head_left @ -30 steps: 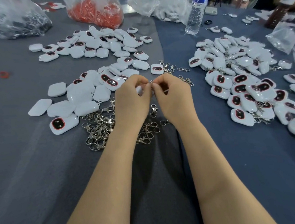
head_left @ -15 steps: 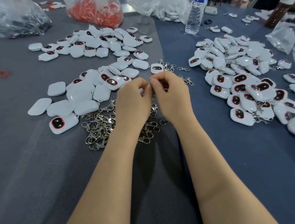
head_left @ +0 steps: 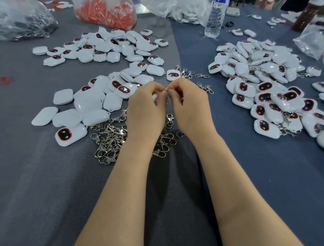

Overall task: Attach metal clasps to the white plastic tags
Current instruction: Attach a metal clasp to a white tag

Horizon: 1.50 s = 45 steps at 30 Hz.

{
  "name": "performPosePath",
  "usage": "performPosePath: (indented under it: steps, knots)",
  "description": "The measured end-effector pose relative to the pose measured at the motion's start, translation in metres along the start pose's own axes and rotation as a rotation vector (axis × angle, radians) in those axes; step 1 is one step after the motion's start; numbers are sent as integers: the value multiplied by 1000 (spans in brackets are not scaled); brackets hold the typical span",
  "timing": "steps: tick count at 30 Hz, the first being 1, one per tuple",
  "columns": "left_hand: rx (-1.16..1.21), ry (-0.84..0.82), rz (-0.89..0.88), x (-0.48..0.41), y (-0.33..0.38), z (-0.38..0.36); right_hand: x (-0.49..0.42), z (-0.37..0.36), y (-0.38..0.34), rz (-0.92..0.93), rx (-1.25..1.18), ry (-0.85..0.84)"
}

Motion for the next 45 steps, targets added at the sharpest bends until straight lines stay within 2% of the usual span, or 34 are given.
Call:
performPosePath:
  steps: [3,7,9,17,28,45]
  knots:
    - [-6,-10,-27,1,3,0,0,0,-1,4,-3,7]
    - [73,30,14,1,4,1,1,-1,-3,-112,-318,17]
    - [92,36,22,1,4,2,1,-2,-3,-138,-369,14]
    - [35,16,-23,1,3,2,3,-1,-3,-47,-312,48]
    - [-6,10,-7,1,2,2,3,-2,0,-53,-280,97]
    - [-60,22,-10,1,2,3,3,-1,-1,-42,-235,46]
Point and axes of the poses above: each hand's wrist, its own x-axis away from the middle knuckle, its own z-axis out of the back of the hand, y = z × x, the point moved 2 cm from there along -x, towards the middle knuckle, and after that the axes turned 3 degrees about -y, right-handed, at the moved point
